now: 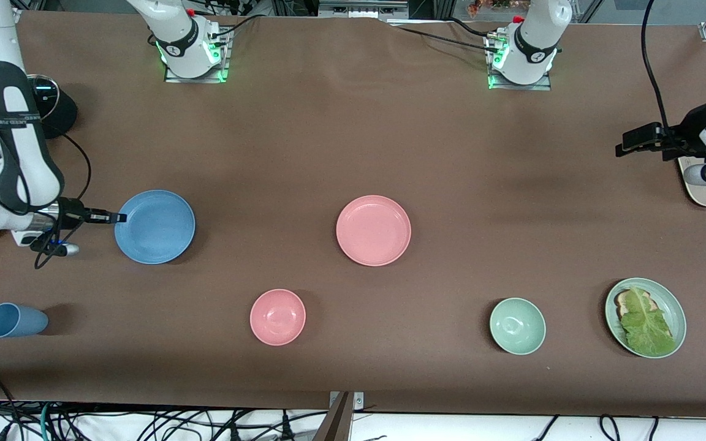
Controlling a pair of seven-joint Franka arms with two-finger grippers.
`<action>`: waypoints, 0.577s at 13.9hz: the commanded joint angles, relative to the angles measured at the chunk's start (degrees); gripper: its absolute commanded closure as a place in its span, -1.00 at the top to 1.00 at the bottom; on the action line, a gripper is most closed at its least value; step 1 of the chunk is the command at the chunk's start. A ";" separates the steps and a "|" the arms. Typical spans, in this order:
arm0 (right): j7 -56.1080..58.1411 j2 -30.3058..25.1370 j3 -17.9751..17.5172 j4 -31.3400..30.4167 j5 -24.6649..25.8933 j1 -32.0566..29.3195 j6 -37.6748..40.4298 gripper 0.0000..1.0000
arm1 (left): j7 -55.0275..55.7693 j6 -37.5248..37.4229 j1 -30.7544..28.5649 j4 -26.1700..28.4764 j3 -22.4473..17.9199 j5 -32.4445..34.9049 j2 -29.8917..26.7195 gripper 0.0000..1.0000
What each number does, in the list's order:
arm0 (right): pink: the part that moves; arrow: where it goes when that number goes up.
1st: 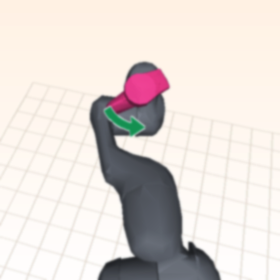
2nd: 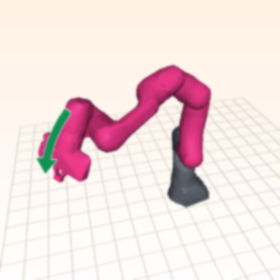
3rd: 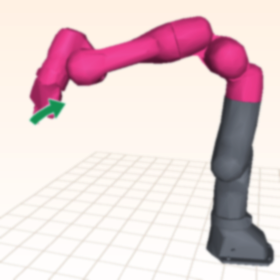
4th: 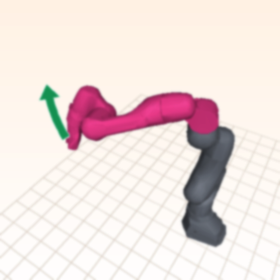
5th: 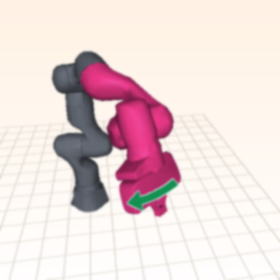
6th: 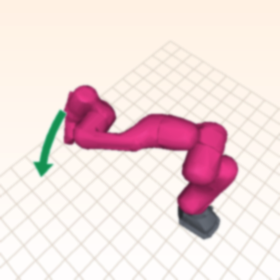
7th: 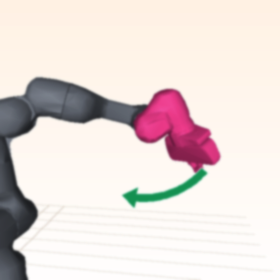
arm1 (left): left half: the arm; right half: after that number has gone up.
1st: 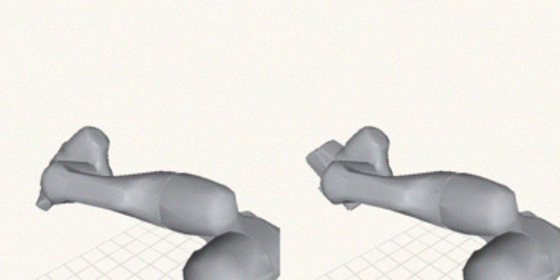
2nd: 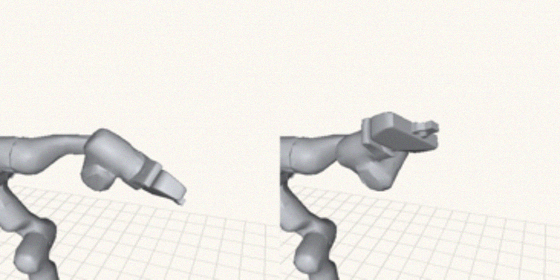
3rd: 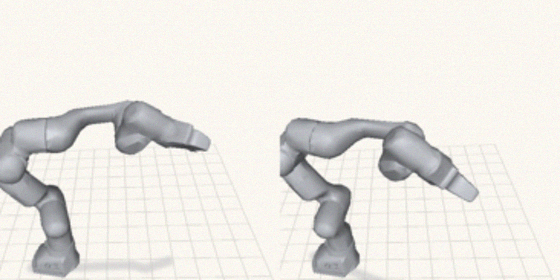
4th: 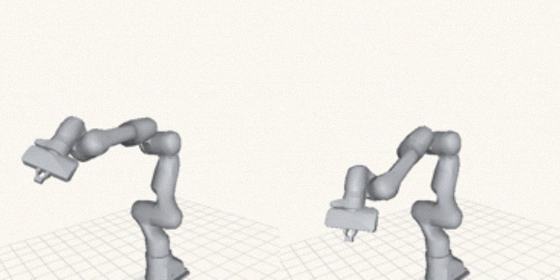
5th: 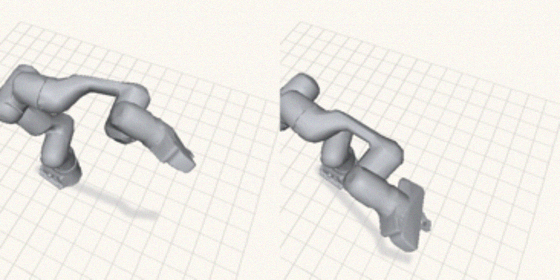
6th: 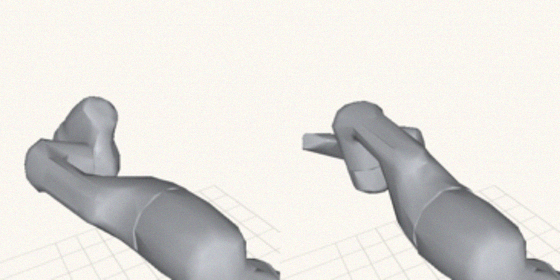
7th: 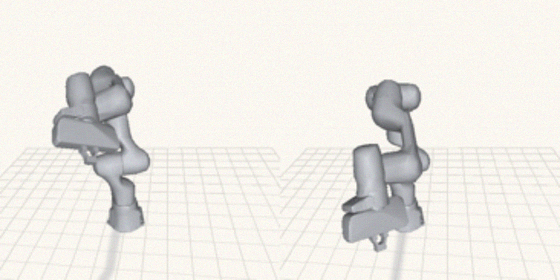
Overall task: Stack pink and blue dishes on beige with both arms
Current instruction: 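Grip the blue plate rim with the right gripper while the left gripper withdraws, then drag the blue plate with the right gripper onto the pink plate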
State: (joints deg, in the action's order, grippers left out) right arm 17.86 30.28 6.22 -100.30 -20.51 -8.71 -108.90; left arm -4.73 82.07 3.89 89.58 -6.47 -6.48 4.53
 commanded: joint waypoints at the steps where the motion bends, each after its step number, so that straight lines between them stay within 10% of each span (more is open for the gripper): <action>1: 0.51 -1.01 -0.60 6.50 -0.85 2.10 7.72 -1.00 | 0.51 -1.48 0.59 -0.81 1.37 2.35 -2.16 1.00; 8: -9.57 -1.19 -0.60 13.82 -0.67 16.60 12.57 -1.00 | 0.95 -5.61 1.82 -1.33 1.72 5.42 -1.89 1.00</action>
State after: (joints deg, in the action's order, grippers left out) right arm 12.53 28.84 5.22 -87.90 -20.52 5.30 -98.04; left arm -4.62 77.37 5.32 89.10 -4.69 -3.32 2.77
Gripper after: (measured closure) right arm 0.947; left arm 0.000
